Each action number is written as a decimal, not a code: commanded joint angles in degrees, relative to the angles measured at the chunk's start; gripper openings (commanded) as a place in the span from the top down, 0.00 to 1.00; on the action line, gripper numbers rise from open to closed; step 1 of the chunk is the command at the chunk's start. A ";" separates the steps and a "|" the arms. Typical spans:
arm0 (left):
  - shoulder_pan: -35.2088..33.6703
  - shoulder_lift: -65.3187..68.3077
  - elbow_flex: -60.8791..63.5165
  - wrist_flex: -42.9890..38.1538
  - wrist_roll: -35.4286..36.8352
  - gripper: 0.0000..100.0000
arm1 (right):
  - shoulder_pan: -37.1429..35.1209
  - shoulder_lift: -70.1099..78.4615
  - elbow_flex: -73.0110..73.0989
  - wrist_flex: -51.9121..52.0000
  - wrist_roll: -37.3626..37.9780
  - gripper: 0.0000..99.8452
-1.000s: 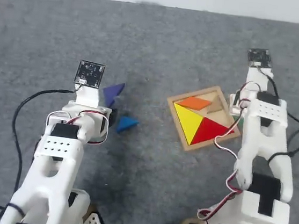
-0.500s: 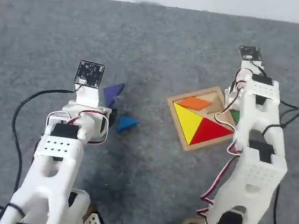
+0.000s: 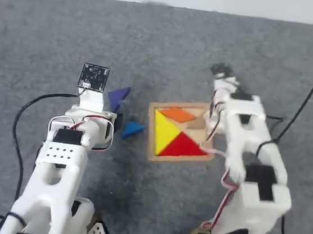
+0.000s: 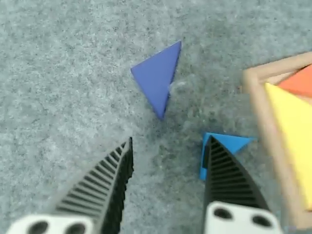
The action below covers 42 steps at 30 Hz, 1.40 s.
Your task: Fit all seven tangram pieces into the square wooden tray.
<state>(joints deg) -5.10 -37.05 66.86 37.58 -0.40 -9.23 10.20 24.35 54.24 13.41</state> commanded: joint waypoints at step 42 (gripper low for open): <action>0.26 -1.67 -0.57 -1.76 0.62 0.78 | -13.67 2.15 -16.09 13.23 -35.69 0.84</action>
<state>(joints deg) -5.10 -37.05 66.86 37.58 -0.40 -23.56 16.18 9.85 67.16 -21.67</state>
